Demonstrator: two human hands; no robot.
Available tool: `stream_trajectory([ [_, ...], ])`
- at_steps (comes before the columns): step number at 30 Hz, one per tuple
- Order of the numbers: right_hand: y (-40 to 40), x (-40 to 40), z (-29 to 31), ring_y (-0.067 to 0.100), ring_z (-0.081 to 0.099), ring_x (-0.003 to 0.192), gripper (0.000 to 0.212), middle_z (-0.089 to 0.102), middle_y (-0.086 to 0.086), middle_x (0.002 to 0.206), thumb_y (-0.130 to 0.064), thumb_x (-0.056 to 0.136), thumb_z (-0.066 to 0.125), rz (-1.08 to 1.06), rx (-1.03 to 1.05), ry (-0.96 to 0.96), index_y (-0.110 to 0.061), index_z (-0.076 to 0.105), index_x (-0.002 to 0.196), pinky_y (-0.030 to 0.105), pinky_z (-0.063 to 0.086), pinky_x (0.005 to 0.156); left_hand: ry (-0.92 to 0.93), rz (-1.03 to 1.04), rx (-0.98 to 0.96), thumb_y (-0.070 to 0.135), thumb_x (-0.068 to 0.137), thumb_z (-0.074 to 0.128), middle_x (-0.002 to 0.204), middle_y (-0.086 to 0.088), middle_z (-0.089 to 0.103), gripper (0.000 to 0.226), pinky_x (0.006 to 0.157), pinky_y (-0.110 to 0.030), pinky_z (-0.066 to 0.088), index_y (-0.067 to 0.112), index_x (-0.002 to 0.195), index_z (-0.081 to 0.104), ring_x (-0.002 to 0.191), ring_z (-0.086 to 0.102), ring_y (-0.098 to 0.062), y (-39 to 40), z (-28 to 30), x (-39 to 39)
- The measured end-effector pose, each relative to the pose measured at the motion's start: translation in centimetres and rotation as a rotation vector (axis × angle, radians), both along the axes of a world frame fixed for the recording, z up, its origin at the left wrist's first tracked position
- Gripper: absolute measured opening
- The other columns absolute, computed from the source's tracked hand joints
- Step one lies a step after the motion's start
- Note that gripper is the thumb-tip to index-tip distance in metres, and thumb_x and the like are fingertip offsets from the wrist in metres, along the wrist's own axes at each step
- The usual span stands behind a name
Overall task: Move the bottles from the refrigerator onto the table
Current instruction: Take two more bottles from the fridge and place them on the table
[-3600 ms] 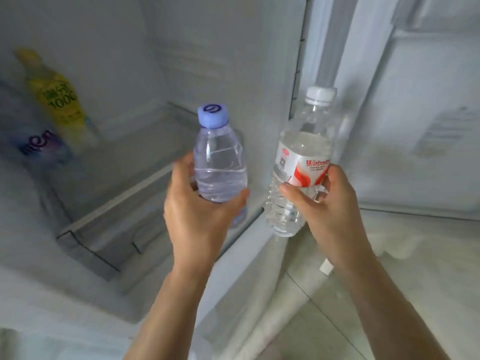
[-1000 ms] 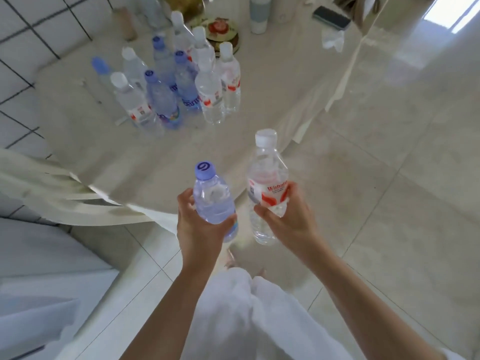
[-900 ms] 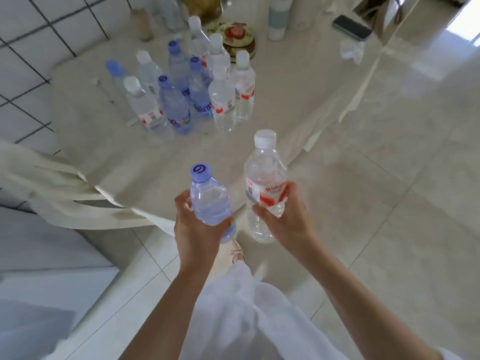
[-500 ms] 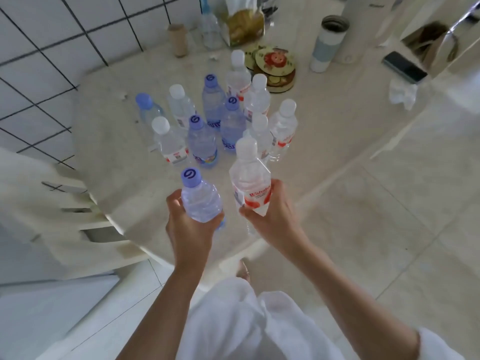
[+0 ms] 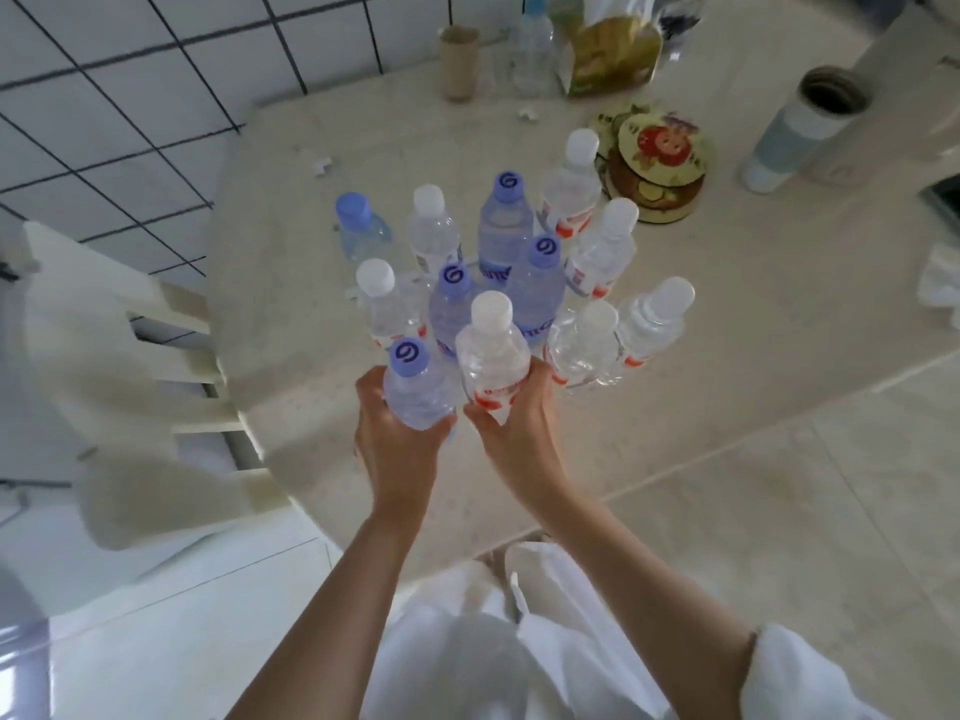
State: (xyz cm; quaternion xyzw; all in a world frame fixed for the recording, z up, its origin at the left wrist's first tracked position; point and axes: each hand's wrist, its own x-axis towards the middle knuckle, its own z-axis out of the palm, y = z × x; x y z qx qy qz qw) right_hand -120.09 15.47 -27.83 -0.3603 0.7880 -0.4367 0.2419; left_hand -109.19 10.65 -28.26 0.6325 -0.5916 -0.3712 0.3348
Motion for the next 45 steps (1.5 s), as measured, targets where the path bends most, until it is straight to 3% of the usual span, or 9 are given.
stream_trajectory([
  [2, -0.5, -0.3, -0.8, 0.025, 0.047, 0.102, 0.066, 0.048, 0.014, 0.117, -0.012, 0.073, 0.078, 0.015, -0.003, -0.005, -0.001, 0.037, 0.123, 0.027, 0.035, 0.083, 0.021, 0.024, 0.011, 0.017, 0.057, 0.090, 0.100, 0.003, 0.068, 0.068, 0.072, -0.031, 0.053, 0.027, 0.108, 0.045, 0.086, 0.065, -0.023, -0.1, -0.3, -0.4],
  [7, -1.0, -1.1, -2.2, 0.014, 0.042, 0.099, 0.066, 0.050, 0.010, 0.115, -0.012, 0.072, 0.079, 0.039, -0.037, -0.012, -0.006, 0.037, 0.123, 0.023, 0.034, 0.084, 0.043, 0.051, 0.008, 0.012, 0.057, 0.091, 0.099, 0.008, 0.064, 0.071, 0.068, -0.007, 0.045, 0.028, 0.107, 0.044, 0.085, 0.062, -0.013, 0.1, -1.1, -1.5],
  [12, -1.2, -1.7, -3.4, 0.016, 0.043, 0.094, 0.062, 0.043, 0.001, 0.105, -0.008, 0.069, 0.081, 0.064, -0.050, -0.039, 0.000, 0.042, 0.118, 0.013, 0.029, 0.080, 0.001, 0.092, 0.011, 0.020, 0.058, 0.092, 0.103, 0.001, 0.063, 0.073, 0.075, -0.034, 0.053, 0.020, 0.112, 0.043, 0.088, 0.063, -0.021, 0.6, -2.5, -1.8],
  [19, -0.6, -1.3, -3.8, 0.017, 0.042, 0.100, 0.070, 0.051, 0.019, 0.115, -0.009, 0.071, 0.080, 0.076, -0.072, -0.015, 0.005, 0.038, 0.125, 0.010, 0.027, 0.086, 0.008, 0.098, 0.020, 0.024, 0.060, 0.091, 0.102, 0.003, 0.064, 0.068, 0.073, -0.032, 0.052, 0.028, 0.109, 0.043, 0.087, 0.063, -0.018, 0.9, -2.5, -1.5],
  [25, 0.2, -1.1, -4.4, 0.002, 0.036, 0.104, 0.077, 0.037, 0.000, 0.118, -0.016, 0.074, 0.079, 0.110, -0.083, 0.000, -0.006, 0.029, 0.131, -0.001, 0.025, 0.090, -0.022, 0.043, 0.002, 0.024, 0.063, 0.089, 0.109, -0.003, 0.060, 0.072, 0.075, -0.034, 0.051, 0.044, 0.106, 0.035, 0.093, 0.062, -0.023, 0.3, -3.3, -1.3],
  [28, 0.5, -1.2, -4.6, 0.007, 0.041, 0.111, 0.076, 0.038, -0.004, 0.124, -0.022, 0.076, 0.078, 0.111, -0.088, -0.022, -0.024, 0.025, 0.131, 0.018, 0.036, 0.097, -0.025, 0.011, -0.021, 0.027, 0.062, 0.090, 0.111, -0.001, 0.060, 0.073, 0.078, -0.034, 0.051, 0.030, 0.115, 0.039, 0.097, 0.061, -0.023, 0.3, -3.8, -0.8],
  [32, 0.6, -1.2, -4.9, 0.017, 0.045, 0.117, 0.075, 0.039, -0.004, 0.127, -0.024, 0.077, 0.077, 0.098, -0.073, -0.017, -0.023, 0.026, 0.133, 0.039, 0.042, 0.100, -0.007, -0.011, -0.062, 0.026, 0.063, 0.090, 0.112, 0.003, 0.061, 0.073, 0.082, -0.030, 0.051, 0.030, 0.119, 0.044, 0.099, 0.060, -0.017, 0.5, -3.9, -0.4],
  [37, 0.6, -0.6, -5.0, 0.026, 0.049, 0.119, 0.075, 0.047, 0.009, 0.131, -0.034, 0.077, 0.075, 0.042, -0.048, -0.051, -0.024, 0.027, 0.134, 0.048, 0.043, 0.099, 0.037, 0.069, -0.086, 0.022, 0.062, 0.090, 0.116, -0.001, 0.058, 0.074, 0.086, -0.038, 0.052, 0.025, 0.122, 0.046, 0.104, 0.059, -0.021, 0.9, -4.3, -0.4],
  [45, 0.5, -0.5, -5.1, 0.026, 0.053, 0.115, 0.085, 0.052, 0.007, 0.129, -0.046, 0.067, 0.077, -0.025, -0.041, -0.119, -0.020, 0.032, 0.134, 0.051, 0.049, 0.091, 0.036, 0.029, -0.082, 0.023, 0.063, 0.088, 0.118, -0.002, 0.056, 0.074, 0.085, -0.039, 0.052, 0.022, 0.123, 0.045, 0.106, 0.056, -0.024, 0.7, -5.0, -0.5],
])
